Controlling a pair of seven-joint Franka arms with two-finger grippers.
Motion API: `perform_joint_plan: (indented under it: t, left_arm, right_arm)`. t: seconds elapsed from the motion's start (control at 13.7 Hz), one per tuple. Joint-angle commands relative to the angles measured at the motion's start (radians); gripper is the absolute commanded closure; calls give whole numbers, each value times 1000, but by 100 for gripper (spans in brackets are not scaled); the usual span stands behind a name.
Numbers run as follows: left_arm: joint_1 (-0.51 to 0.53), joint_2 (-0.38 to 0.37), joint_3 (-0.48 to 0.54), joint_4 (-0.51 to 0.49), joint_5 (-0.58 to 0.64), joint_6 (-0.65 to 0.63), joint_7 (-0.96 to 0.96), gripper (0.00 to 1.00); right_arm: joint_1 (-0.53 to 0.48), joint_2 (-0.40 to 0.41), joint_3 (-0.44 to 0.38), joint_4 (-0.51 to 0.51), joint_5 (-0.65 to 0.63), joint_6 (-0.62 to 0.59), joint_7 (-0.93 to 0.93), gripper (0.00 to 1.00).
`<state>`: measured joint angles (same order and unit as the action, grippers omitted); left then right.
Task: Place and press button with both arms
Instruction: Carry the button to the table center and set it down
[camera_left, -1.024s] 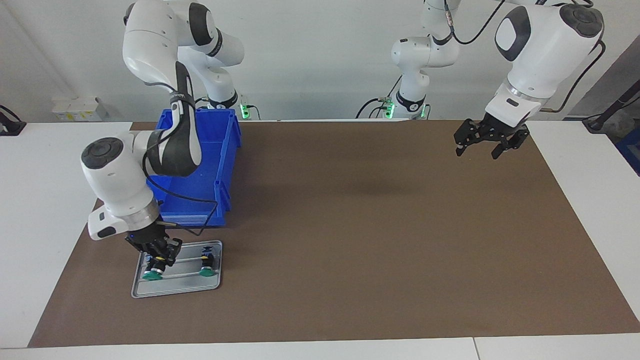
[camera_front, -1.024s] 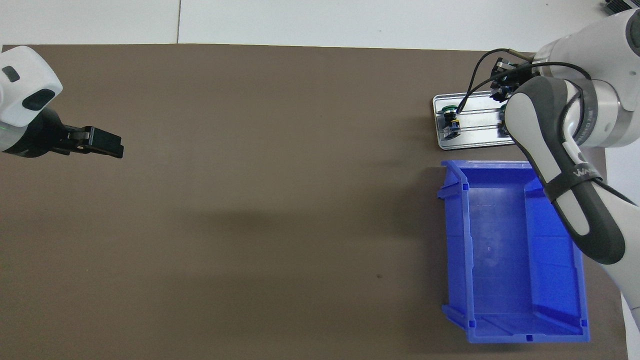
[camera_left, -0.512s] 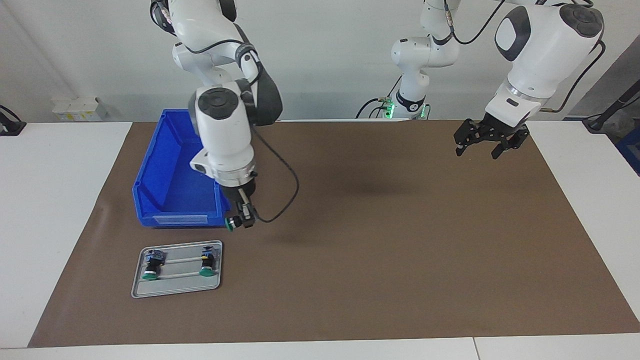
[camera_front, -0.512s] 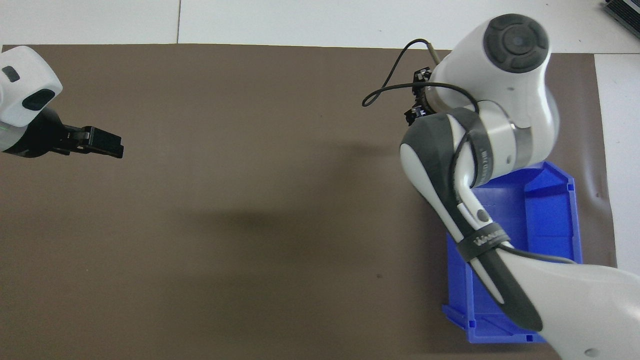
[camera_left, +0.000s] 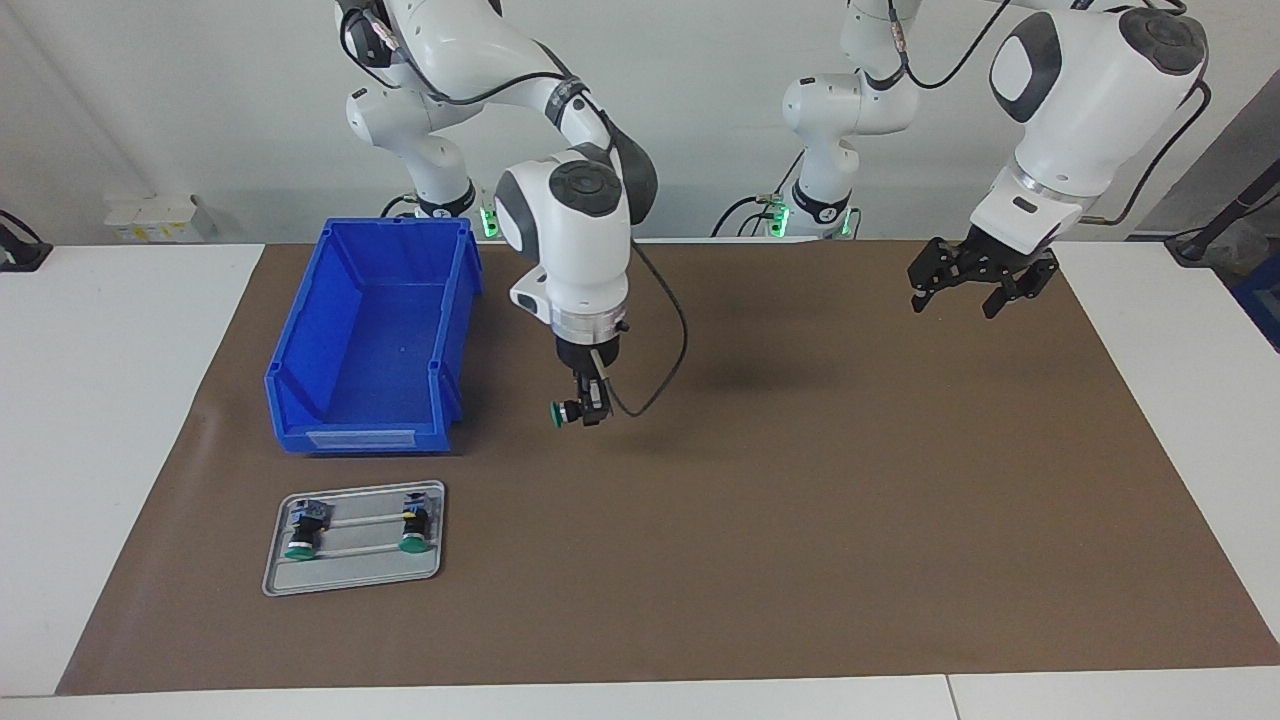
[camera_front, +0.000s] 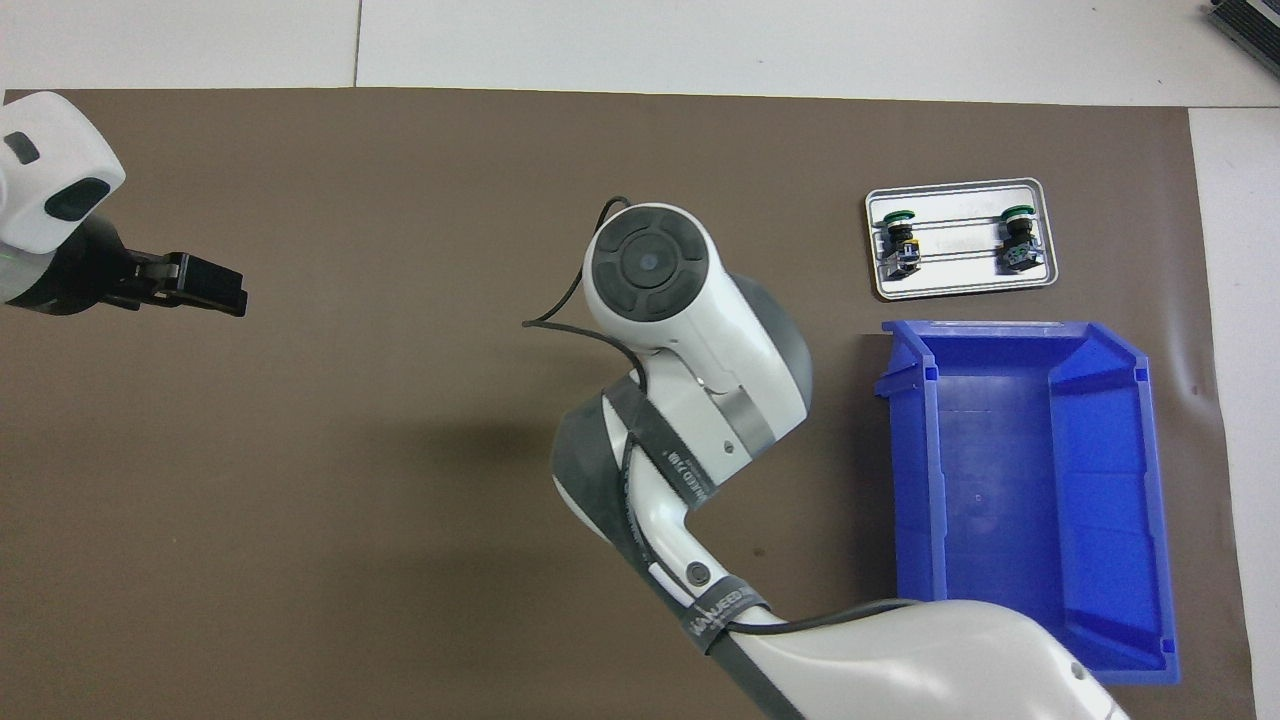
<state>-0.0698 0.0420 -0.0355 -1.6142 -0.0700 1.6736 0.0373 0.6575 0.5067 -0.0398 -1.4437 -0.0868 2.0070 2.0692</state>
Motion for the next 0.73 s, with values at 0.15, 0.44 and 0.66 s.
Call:
perform_joint_plan:
  t: [0.15,0.44,0.66]
  left_arm:
    - [12,-28,-3,-36,-13,14,13,0]
    - [2,-33,-4,-39,-13,-8,13,0]
    - [5,-34,-4,-38,-13,-9,9,0]
  right_arm:
    - [121,114,-3,6,-27,148,87,100]
    - [140,113,-2,-53,-25,229,199,100]
    - [139,101,-2,-104,-18,274,227,80]
